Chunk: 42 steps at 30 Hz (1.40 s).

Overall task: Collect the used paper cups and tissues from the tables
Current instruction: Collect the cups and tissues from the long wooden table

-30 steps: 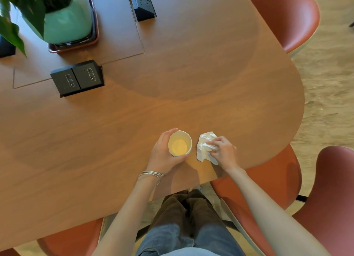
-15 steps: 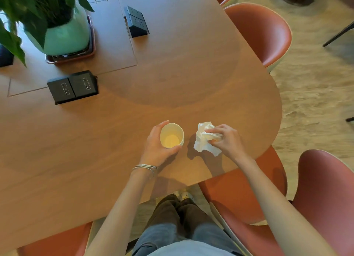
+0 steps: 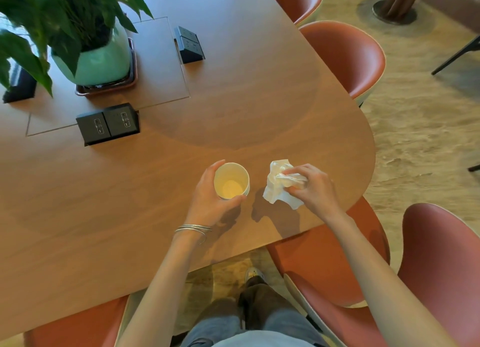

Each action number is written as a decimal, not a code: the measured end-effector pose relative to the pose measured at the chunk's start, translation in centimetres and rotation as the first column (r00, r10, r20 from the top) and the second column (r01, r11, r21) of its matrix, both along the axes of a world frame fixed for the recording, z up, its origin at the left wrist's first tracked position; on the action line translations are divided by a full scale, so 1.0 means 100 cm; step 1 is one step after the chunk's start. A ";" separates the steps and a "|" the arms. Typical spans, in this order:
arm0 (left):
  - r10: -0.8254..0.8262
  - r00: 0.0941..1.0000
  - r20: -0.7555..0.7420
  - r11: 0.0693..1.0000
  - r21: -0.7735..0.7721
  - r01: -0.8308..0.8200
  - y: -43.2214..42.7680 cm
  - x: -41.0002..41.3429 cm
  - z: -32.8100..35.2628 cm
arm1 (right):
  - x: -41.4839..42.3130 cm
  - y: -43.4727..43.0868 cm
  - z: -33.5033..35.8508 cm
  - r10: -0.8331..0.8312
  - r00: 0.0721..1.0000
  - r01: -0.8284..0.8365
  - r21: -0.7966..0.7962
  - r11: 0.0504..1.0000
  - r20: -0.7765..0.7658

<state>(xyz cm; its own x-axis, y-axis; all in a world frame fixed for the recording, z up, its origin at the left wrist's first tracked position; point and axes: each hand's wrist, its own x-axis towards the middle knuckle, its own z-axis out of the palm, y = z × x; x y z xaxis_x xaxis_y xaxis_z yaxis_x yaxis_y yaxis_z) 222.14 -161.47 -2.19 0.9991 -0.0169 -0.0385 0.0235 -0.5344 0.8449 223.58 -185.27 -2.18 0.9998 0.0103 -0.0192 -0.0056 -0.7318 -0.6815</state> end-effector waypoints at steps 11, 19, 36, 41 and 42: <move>-0.024 1.000 0.012 0.999 0.040 0.023 0.052 -0.047 0.008 | -0.045 0.047 0.010 0.008 0.999 -0.009 0.035 0.999 0.032; 0.002 1.000 0.023 1.000 0.001 -0.002 0.110 -0.095 0.020 | -0.094 0.098 0.021 -0.003 0.998 -0.001 0.054 0.999 0.068; -0.001 0.999 0.034 1.000 0.012 0.000 0.126 -0.157 0.020 | -0.163 0.112 0.050 0.031 0.995 -0.033 0.014 0.999 0.091; 0.024 0.999 0.046 1.000 0.004 -0.024 0.111 -0.184 0.024 | -0.180 0.097 0.053 0.063 0.990 -0.065 0.012 0.998 0.125; 0.034 0.998 0.044 0.999 -0.004 -0.034 0.107 -0.191 0.025 | -0.184 0.093 0.053 0.071 0.989 -0.073 0.009 0.997 0.129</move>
<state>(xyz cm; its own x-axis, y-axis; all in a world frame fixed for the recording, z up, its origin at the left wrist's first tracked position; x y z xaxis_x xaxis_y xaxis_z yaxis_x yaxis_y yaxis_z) 202.99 -150.73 0.34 0.9998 0.0174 0.0057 0.0044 -0.5315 0.8471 205.13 -175.97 3.16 0.9906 0.0815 0.1102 0.1351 -0.7178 -0.6830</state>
